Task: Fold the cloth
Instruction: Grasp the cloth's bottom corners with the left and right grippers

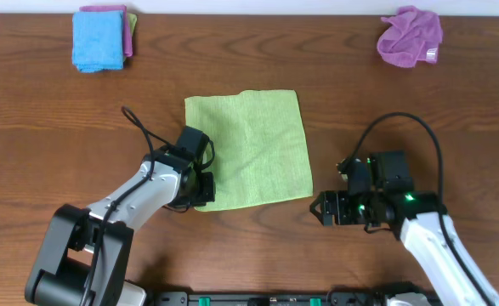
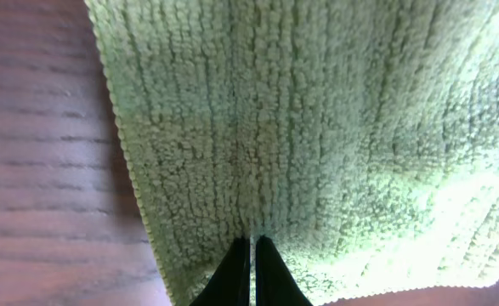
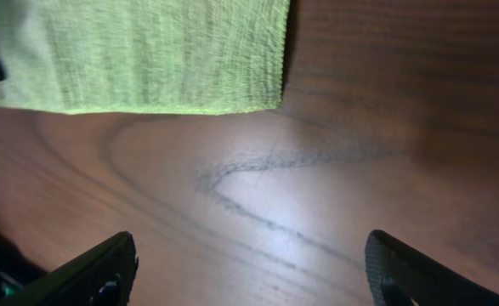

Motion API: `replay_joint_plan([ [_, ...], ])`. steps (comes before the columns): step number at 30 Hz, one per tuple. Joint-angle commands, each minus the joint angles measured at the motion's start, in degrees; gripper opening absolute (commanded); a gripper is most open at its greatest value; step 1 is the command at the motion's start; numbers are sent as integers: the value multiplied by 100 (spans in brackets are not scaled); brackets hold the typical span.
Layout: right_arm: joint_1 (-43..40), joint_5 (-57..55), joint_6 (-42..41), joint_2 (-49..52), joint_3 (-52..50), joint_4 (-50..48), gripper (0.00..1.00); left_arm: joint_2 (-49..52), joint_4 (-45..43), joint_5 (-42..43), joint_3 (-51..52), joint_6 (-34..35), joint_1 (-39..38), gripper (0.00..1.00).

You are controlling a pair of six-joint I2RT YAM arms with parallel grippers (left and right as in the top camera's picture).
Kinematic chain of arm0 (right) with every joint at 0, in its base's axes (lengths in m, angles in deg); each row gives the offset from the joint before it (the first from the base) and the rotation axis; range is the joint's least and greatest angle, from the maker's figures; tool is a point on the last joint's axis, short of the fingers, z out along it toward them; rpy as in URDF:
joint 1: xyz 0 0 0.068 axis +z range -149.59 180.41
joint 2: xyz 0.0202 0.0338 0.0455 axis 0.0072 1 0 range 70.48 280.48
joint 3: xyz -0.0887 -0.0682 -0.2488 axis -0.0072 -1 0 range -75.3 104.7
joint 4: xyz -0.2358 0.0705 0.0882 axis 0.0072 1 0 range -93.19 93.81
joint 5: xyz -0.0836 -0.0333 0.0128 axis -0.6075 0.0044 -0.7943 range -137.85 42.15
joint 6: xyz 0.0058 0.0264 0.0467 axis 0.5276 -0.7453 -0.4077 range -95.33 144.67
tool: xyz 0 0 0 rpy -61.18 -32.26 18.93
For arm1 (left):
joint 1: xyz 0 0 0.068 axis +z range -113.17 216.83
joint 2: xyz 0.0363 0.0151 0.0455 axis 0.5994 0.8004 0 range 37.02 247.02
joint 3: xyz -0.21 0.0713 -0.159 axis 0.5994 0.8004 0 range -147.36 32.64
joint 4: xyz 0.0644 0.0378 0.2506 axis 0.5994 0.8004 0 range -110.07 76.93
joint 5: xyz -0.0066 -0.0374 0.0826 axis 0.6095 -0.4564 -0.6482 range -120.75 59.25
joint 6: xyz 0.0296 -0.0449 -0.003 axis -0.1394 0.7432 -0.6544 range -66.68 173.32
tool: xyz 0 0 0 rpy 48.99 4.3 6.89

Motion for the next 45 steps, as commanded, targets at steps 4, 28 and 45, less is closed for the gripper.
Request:
replay_joint_plan([
  [4,33,125,-55,605,-13,-380,82,-549,603,267,-479,-39,-17,6],
  [28,31,752,264,2398,52,-2105,75,-2490,518,1226,1325,1178,999,18],
  [45,28,463,466,2693,52,-1611,70,-2339,-1250,1115,1974,1679,997,44],
])
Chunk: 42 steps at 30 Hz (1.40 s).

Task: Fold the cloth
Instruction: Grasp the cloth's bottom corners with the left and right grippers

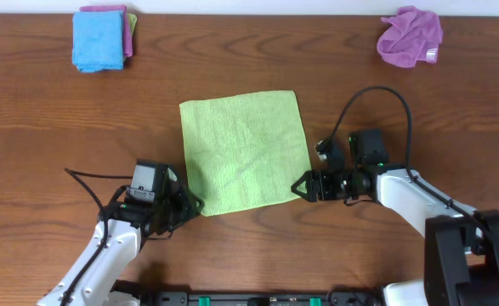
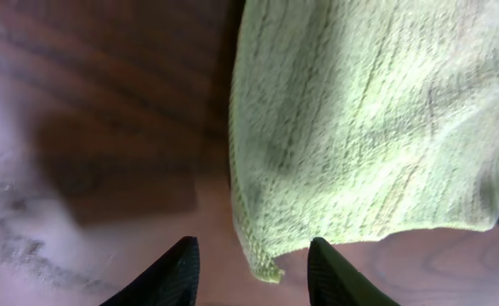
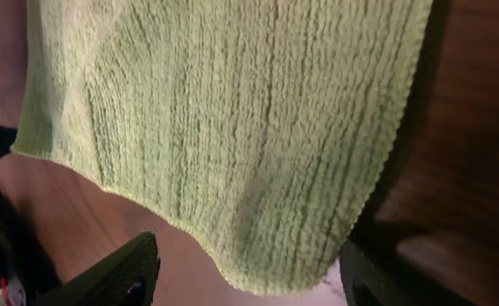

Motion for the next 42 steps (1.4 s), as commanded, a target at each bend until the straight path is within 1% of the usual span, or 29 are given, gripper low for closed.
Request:
replay_joint_plan([
  [1,28,-839,127,330,-315,280,70,173,-129,-46,4,74,20,45],
  [5,28,-841,136,330,-315,291,70,562,-369,-11,4,116,17,46],
  [7,22,-852,133,330,-315,286,69,769,-514,87,4,114,17,44],
  [9,15,-855,133,330,-315,282,67,914,-632,203,4,114,17,35],
  [10,7,-855,133,330,-315,282,66,966,-667,236,4,116,17,27],
  [11,-7,-855,133,330,-315,284,66,1012,-699,304,4,116,17,16],
  [12,-24,-855,133,330,-315,284,65,1034,-715,326,4,114,17,8],
  [13,-55,-855,133,330,-315,289,65,1032,-715,339,4,114,17,6],
  [17,-168,-852,131,330,-315,372,68,1029,-745,549,-4,116,17,6],
  [18,-199,-852,133,330,-315,487,73,1029,-863,763,-7,164,17,6],
  [20,-219,-850,131,330,-315,732,76,1029,-1292,1174,-35,417,17,6],
  [24,-216,-754,20,330,-315,1123,78,1029,-1447,1244,-212,503,20,6],
  [28,-216,46,-24,330,-317,1434,84,1029,-1449,1241,-380,503,20,6],
  [30,-216,424,-234,330,-317,1300,86,1029,-1451,1246,-431,503,20,6],
  [32,-188,758,-485,330,-317,1027,86,1029,-1453,1318,-468,505,20,6],
  [37,-157,415,-1200,330,-328,323,84,1029,-1471,1429,-507,505,17,6],
  [40,-157,-103,-1593,330,-328,129,82,1025,-1554,1561,-507,568,17,6],
  [42,-157,-321,-1676,330,-328,66,80,1023,-1626,1641,-509,570,17,6],
])
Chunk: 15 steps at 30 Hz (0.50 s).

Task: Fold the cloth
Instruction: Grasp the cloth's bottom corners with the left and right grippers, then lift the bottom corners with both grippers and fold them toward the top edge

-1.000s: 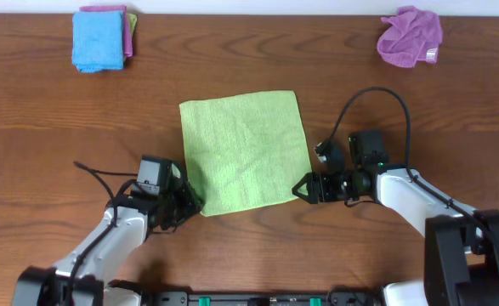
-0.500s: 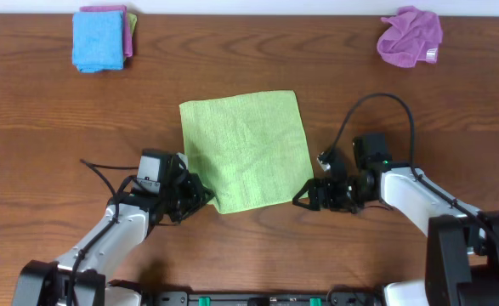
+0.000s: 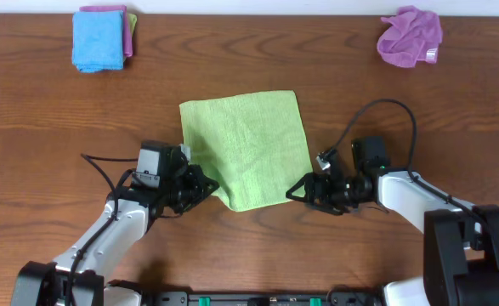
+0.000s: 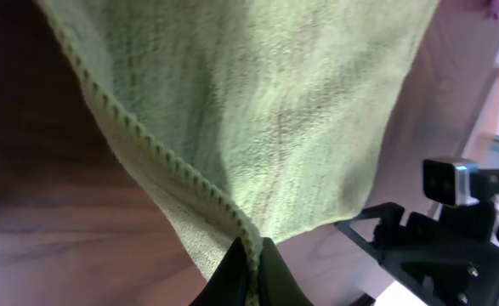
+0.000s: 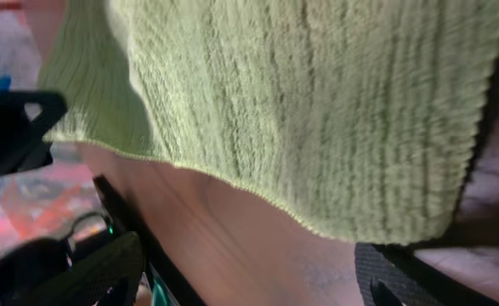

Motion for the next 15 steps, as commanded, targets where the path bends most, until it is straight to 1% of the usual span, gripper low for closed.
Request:
replay_joint_plan([
  [1,15,-1480,-376,195,-142,-92,81,31,-57,181,-162,42,15,6],
  [3,13,-1694,-481,195,-142,-190,80,31,-57,179,-162,39,15,6],
  [6,13,-2020,-411,197,-142,-208,79,31,-55,173,-162,35,15,6],
  [7,11,-1974,-195,223,-142,-214,80,31,-55,168,-162,33,15,6],
  [9,-61,-1425,369,291,-142,-199,80,31,-44,160,-162,13,15,6],
  [10,-166,-1360,535,291,-142,-92,79,31,-26,125,-160,13,15,6],
  [12,-400,-1314,833,291,-142,146,81,31,-20,107,-160,13,15,6],
  [14,-826,-1318,1239,291,-144,407,82,31,-17,61,-162,13,15,6],
  [15,-999,-1241,1241,291,-168,400,82,31,-17,35,-160,15,15,6],
])
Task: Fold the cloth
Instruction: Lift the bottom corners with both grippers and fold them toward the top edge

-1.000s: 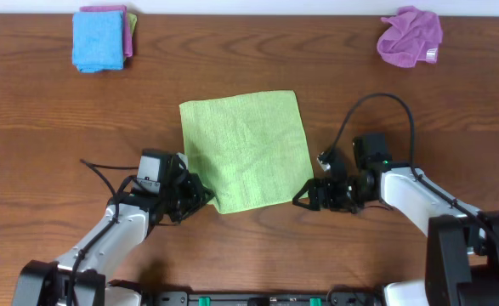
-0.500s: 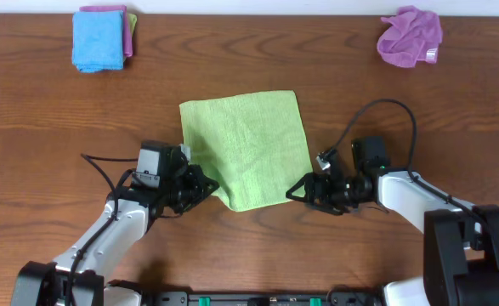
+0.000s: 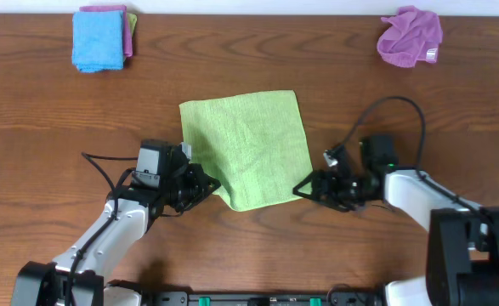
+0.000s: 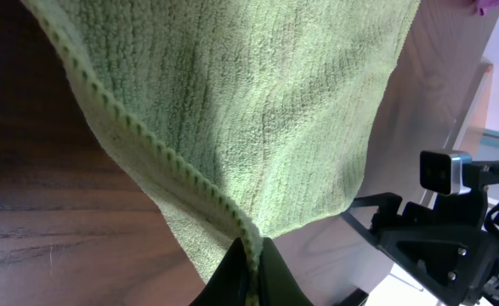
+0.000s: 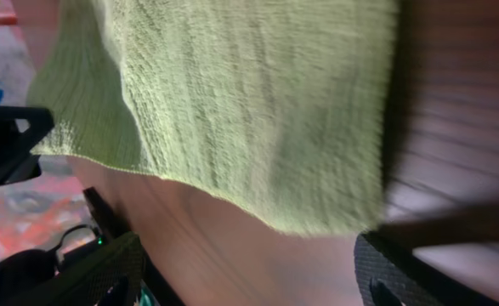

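Note:
The green cloth (image 3: 245, 144) lies spread in the middle of the table, its near-left corner drawn in and raised. My left gripper (image 3: 208, 186) is shut on that corner; in the left wrist view the hem (image 4: 172, 166) runs down into the closed left gripper (image 4: 250, 270). My right gripper (image 3: 303, 189) stands open at the near-right corner, low over the table. In the right wrist view the cloth (image 5: 232, 102) fills the upper part and its near edge hangs above the right gripper (image 5: 249, 276), whose wide-apart fingers (image 5: 104, 272) hold nothing.
A folded blue cloth (image 3: 99, 38) on a pink one lies at the far left. A crumpled purple cloth (image 3: 411, 36) sits at the far right. Bare wooden table (image 3: 453, 127) surrounds the green cloth.
My right gripper has shifted a little to the right, still open at the near-right corner. The left gripper stays shut on the near-left corner, hardly moved.
First my left gripper was shut, resting on the cloth's near-left part, with the right open and apart from the cloth. Then the left stood open just off the near-left corner and the right open at the near-right corner. Later the left had shut on its corner and raised it.

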Motion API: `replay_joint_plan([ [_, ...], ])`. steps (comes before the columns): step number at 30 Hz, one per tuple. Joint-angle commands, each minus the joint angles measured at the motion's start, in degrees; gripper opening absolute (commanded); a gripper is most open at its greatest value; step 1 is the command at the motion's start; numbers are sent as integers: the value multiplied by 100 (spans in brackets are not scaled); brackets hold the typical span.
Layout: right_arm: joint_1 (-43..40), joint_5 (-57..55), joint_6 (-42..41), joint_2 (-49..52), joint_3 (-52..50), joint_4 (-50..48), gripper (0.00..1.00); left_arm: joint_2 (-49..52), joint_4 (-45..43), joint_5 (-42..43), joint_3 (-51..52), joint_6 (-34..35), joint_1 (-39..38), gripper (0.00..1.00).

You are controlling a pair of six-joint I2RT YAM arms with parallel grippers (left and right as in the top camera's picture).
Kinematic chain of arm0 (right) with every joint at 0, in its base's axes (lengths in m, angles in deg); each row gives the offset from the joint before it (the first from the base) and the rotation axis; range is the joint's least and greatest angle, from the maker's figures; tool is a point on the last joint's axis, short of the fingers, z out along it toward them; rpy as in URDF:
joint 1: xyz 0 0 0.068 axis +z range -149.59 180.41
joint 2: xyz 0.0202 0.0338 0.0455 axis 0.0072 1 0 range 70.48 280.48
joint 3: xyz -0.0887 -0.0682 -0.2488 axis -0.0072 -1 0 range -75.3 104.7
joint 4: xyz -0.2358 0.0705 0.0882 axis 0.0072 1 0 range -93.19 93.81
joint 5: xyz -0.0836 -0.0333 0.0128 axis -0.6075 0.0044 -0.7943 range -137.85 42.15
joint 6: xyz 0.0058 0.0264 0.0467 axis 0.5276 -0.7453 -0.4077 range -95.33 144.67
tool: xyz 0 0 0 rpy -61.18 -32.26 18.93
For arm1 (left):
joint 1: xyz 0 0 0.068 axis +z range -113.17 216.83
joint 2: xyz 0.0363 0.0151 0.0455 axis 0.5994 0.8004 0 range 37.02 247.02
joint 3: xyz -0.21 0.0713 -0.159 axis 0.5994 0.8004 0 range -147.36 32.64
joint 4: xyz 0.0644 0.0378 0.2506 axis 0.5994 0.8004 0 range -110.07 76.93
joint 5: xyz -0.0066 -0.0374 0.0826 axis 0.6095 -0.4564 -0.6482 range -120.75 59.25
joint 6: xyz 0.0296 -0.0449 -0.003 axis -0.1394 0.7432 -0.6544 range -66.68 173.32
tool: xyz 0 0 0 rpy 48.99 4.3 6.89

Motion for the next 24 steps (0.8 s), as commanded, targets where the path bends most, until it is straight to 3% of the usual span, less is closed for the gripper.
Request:
replay_joint_plan([
  [1,-564,-999,597,297,-278,-24,82,31,0,-66,-131,4,15,6],
  [9,-461,-857,343,498,-549,-990,81,31,2,-44,-131,7,15,6],
  [18,-437,-579,203,1714,-531,-1580,77,31,11,-39,-133,4,15,6],
  [24,-437,-516,142,1711,-527,-1246,65,31,7,-42,-131,0,15,6],
])
